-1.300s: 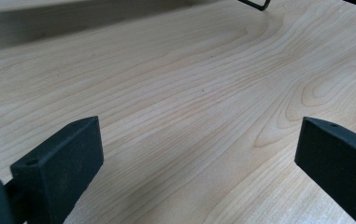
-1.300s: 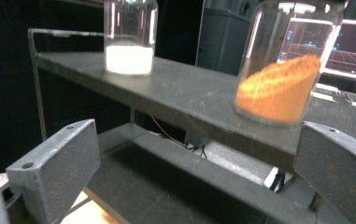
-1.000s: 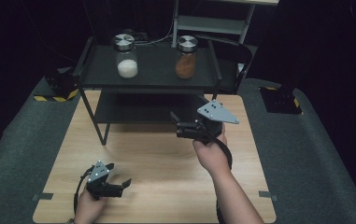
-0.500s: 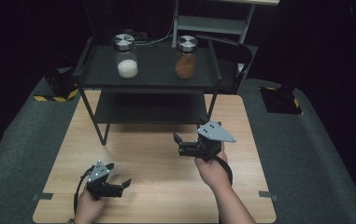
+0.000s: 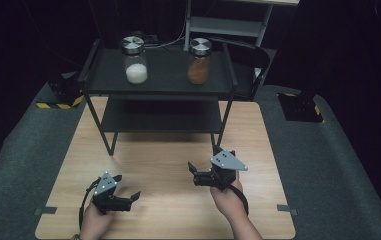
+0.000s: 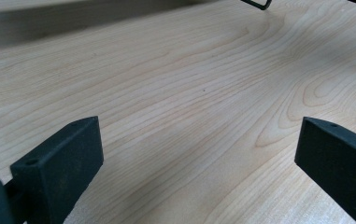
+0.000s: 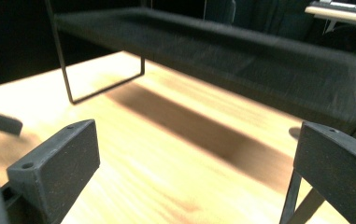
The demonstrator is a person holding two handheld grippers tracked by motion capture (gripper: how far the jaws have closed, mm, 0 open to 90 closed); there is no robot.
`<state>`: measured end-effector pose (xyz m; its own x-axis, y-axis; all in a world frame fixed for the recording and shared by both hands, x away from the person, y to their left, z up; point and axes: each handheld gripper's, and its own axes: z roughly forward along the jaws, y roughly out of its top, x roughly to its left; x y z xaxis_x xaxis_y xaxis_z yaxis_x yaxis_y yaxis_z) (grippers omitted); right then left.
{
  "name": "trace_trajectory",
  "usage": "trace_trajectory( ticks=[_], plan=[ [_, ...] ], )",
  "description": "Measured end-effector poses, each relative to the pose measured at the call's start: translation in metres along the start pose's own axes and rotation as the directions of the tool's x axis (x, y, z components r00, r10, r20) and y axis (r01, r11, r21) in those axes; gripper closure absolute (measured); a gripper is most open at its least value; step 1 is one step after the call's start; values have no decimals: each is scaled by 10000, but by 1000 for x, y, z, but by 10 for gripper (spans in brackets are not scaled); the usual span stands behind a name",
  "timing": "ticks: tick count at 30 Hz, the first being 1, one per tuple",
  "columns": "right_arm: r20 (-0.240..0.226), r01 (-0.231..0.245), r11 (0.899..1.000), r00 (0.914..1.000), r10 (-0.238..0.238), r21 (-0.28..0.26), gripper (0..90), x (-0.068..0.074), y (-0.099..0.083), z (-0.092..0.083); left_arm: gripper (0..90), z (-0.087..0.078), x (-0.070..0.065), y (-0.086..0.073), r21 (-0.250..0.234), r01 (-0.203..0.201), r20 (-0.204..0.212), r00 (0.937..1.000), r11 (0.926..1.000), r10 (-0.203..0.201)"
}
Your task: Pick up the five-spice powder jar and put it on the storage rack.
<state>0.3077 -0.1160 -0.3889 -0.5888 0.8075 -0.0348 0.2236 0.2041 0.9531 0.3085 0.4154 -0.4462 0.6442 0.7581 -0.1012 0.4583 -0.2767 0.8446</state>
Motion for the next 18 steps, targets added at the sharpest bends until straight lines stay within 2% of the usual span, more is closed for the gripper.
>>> trace_trajectory(
  ticks=[5,11,18],
  plan=[
    [14,61,9993,10000,-62,370,0,5,-18,1,11,0,0,-1,-46,9,-10,10000,10000,-9],
    [55,-291,9973,9996,288,675,0,5,-40,1,10,0,0,-1,-35,0,-21,10000,10000,0],
    [202,-420,9941,9990,402,997,0,6,-62,0,10,0,-1,0,19,-63,23,10000,10000,63]
  ],
)
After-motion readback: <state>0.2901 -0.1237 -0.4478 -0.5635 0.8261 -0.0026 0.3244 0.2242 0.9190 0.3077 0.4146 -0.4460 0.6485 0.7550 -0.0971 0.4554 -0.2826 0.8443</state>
